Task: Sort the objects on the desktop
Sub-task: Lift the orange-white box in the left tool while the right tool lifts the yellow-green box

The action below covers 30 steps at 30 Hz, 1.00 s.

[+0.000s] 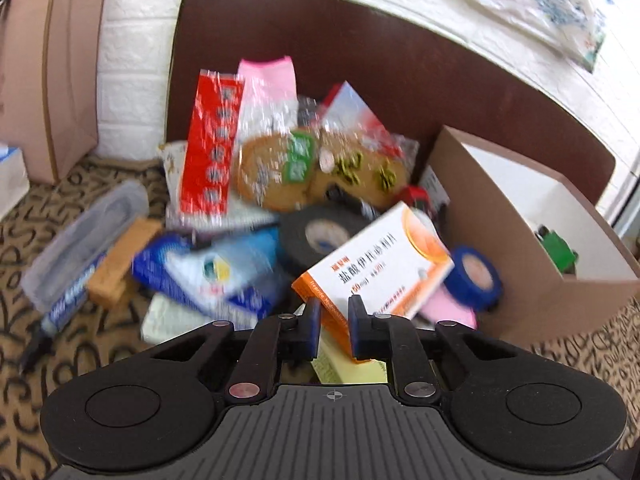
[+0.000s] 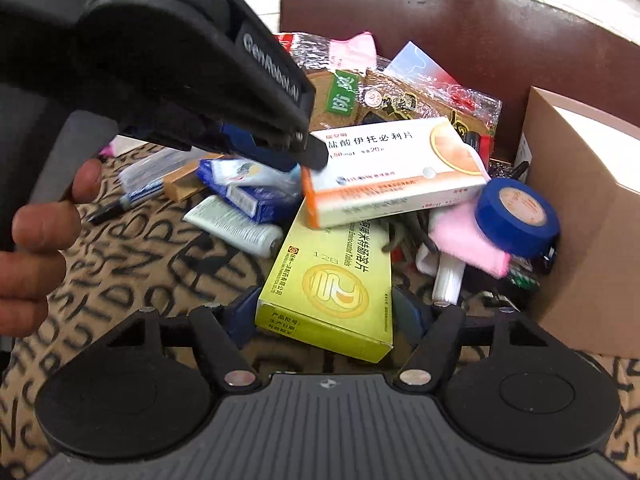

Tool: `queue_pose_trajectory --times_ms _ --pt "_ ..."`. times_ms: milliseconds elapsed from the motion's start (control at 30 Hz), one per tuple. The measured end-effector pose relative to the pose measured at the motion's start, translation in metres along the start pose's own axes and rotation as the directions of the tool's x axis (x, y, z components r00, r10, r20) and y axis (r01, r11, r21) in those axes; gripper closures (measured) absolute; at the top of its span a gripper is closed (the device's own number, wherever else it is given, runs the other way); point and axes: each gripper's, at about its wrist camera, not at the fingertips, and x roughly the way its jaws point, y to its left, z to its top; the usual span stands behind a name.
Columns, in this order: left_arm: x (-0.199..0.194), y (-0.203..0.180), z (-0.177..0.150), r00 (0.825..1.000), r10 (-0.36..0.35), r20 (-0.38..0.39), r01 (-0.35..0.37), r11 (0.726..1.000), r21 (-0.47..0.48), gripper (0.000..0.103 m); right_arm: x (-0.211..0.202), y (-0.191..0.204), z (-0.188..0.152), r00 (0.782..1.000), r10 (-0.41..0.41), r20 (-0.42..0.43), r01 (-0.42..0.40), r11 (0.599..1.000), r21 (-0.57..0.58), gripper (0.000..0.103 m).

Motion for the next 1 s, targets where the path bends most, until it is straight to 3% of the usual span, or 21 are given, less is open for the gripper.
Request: queue_pose_trajectory --times_ms 167,267,300,367,433,533,700,933,1000 --pt "-0.025 -0.002 -0.028 0.999 -0.02 -0.03 0.02 1.0 -0.005 0.09 -0.033 0.0 -0.022 1.0 0.004 -0.02 -0.004 1.0 -0.03 0.029" --pt "-0.038 -0.005 -0.044 0.999 -0.016 -0.05 0.016 1.0 0.002 0.082 -0.054 -0.004 -0.034 0.999 0.002 -0.038 -0.003 1.0 -0.016 0.03" --pt "-0.042 -0.007 -0.048 0.998 -0.015 -0.055 0.015 1.0 0.002 0.068 -0.061 -0.004 -0.039 0.999 -0.001 -0.039 0.001 1.0 -0.015 0.03" --pt "-0.048 -0.008 -0.054 0.998 -0.017 -0.061 0.016 1.0 -0.008 0.065 -0.073 -0.005 -0.047 0.999 -0.015 -0.05 0.014 1.0 -0.023 0.03" --pt "-0.052 -0.01 -0.056 0.997 -0.033 -0.066 0.032 0.999 -0.024 0.043 -0.083 -0.004 -0.057 0.997 -0.023 -0.068 0.022 0.999 -0.026 0.03" --pt "-0.055 -0.018 -0.053 0.998 -0.04 -0.043 0.038 0.998 -0.043 0.02 -0.097 -0.003 -0.07 0.996 -0.029 -0.08 0.027 0.999 -0.032 0.03" --pt "-0.038 -0.036 -0.039 0.999 -0.006 -0.05 0.003 0.999 -0.051 0.013 -0.102 -0.006 -0.071 0.997 -0.019 -0.074 0.02 1.0 0.01 0.024" --pt "0.005 -0.038 -0.037 0.986 0.057 -0.158 -0.062 0.998 -0.028 0.014 -0.102 -0.007 -0.069 0.999 -0.022 -0.049 0.023 1.0 0.005 0.022" --pt "0.014 -0.036 -0.039 0.981 0.078 -0.178 -0.082 0.997 -0.014 0.018 -0.099 -0.008 -0.068 0.998 -0.023 -0.057 0.023 1.0 0.013 0.022"
